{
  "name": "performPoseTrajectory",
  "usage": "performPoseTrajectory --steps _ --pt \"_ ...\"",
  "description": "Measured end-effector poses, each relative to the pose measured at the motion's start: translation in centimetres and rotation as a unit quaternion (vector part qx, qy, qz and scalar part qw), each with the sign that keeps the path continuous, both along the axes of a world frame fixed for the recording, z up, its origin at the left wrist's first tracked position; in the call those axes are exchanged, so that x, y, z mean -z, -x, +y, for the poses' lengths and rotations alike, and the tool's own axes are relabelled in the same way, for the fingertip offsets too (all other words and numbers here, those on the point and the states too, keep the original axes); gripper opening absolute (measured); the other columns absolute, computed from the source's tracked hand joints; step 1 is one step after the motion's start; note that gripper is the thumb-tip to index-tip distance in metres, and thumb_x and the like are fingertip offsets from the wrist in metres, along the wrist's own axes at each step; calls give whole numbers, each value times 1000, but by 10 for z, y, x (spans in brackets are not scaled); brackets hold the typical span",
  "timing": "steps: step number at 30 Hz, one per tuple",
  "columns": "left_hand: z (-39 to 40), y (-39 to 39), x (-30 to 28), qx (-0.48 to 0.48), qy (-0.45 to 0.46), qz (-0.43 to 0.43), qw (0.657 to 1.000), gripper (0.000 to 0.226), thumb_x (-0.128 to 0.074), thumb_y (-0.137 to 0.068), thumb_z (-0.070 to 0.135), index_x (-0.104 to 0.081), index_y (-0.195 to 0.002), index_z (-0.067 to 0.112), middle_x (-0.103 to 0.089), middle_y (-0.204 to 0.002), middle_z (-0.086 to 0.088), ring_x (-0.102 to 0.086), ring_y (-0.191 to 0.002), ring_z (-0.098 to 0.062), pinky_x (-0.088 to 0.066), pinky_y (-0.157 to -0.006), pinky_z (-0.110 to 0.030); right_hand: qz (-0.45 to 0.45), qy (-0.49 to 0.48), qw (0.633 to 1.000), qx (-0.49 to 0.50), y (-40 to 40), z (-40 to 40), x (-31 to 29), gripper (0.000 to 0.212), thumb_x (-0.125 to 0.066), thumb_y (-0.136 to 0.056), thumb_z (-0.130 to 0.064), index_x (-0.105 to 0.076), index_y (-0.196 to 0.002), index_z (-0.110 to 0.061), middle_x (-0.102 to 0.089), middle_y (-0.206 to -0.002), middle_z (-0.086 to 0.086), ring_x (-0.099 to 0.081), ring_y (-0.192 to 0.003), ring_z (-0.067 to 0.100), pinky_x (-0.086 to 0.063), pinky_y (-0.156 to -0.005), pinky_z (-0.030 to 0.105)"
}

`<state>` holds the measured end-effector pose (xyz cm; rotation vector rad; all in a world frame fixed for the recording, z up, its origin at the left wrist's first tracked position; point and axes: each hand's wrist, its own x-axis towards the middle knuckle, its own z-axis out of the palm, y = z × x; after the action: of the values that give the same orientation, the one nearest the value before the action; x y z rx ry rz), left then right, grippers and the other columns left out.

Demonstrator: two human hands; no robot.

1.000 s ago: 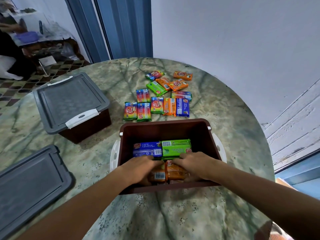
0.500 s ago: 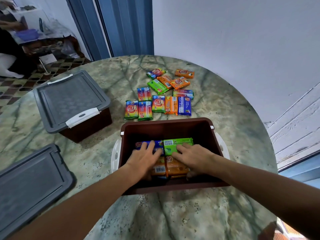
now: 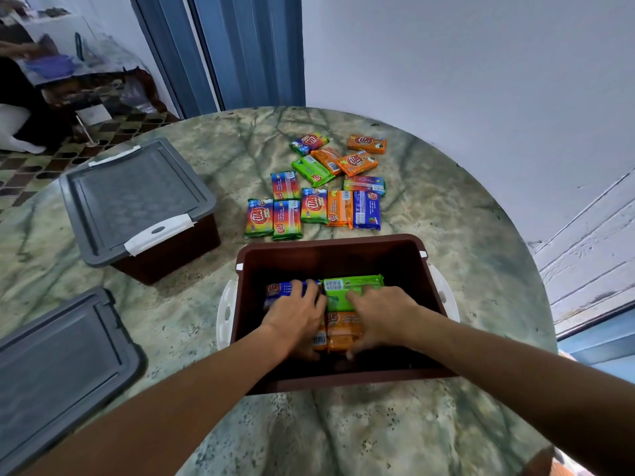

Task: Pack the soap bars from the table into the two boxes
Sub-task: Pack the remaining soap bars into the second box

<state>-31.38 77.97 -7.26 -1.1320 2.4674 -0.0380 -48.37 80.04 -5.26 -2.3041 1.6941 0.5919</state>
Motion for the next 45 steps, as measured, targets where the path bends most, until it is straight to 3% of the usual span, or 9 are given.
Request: performPoseTrajectory --steps 7,13,19,24,26,32,36,40,45 --pt "2 -2 -1 -35 -23 27 999 107 -76 -65 56 -21 -142 6 -17 -151 -21 -20 -136 -42 -48 -93 -54 -334 -136 843 399 9 6 2 89 -50 -80 -19 5 -150 -26 -55 -119 15 -60 -91 24 -50 -82 33" --pt "1 0 -2 -21 -23 24 999 110 -78 -64 54 -21 -143 3 -18 -152 -24 -23 -136 -46 -46 -96 -55 -554 -134 614 546 7 -2 14 69 -47 -86 2 -21 -144 -23 -56 -114 14 -62 -94 32 -56 -69 41" --pt "-2 0 3 -21 -14 18 1000 109 -77 -67 49 -17 -145 3 -15 -154 -22 -21 -138 -43 -49 -92 -54 -135 -133 959 212 -7 -1 -2 128 -89 -59 -33 -2 -152 -28 -1 -152 33 -37 -132 47 -40 -106 48" --pt "-7 -4 -5 -15 -42 8 999 115 -80 -58 58 -25 -144 3 -25 -150 -19 -30 -133 -40 -49 -93 -52 -30 -95 990 97 -7 0 -11 116 -80 -65 -51 -9 -152 -23 -27 -147 33 -32 -135 47 -40 -102 49" --pt "-11 -14 -20 -45 -105 124 986 97 -76 -59 64 -45 -135 12 -45 -138 -9 -45 -125 -29 -48 -97 -44 -57 -100 989 94 7 6 -26 98 -72 -74 -56 -19 -151 -25 -36 -147 22 -47 -126 38 -44 -99 43" --pt "-20 -78 -56 -208 131 549 799 12 -70 -81 21 -65 -92 16 -63 -81 2 -58 -71 -13 -46 -63 -22 -362 316 834 271 72 -3 -65 17 -64 -85 -22 -64 -99 -14 -66 -87 1 -62 -79 21 -50 -72 34" --pt "-37 -100 -48 -552 -209 557 584 27 -62 -86 45 -59 -86 17 -61 -82 -7 -55 -68 -19 -43 -59 -27 -447 13 728 520 99 -19 -51 48 -56 -87 -53 -61 -100 -7 -61 -93 10 -59 -78 25 -46 -67 31" --pt "-24 -91 -43 -547 -410 605 408 57 -44 -91 50 -75 -78 4 -71 -77 -17 -70 -64 -26 -56 -58 -30 -560 -101 650 505 99 -22 -24 55 -47 -91 -58 -70 -95 -9 -71 -70 0 -67 -62 12 -50 -59 23" --pt "-33 -72 -38 -544 -418 640 346 58 -42 -95 46 -76 -81 2 -72 -81 -20 -71 -69 -30 -58 -55 -33 -555 -1 680 479 101 -38 -11 37 -54 -92 -45 -75 -88 -15 -75 -85 1 -70 -83 17 -51 -73 30"
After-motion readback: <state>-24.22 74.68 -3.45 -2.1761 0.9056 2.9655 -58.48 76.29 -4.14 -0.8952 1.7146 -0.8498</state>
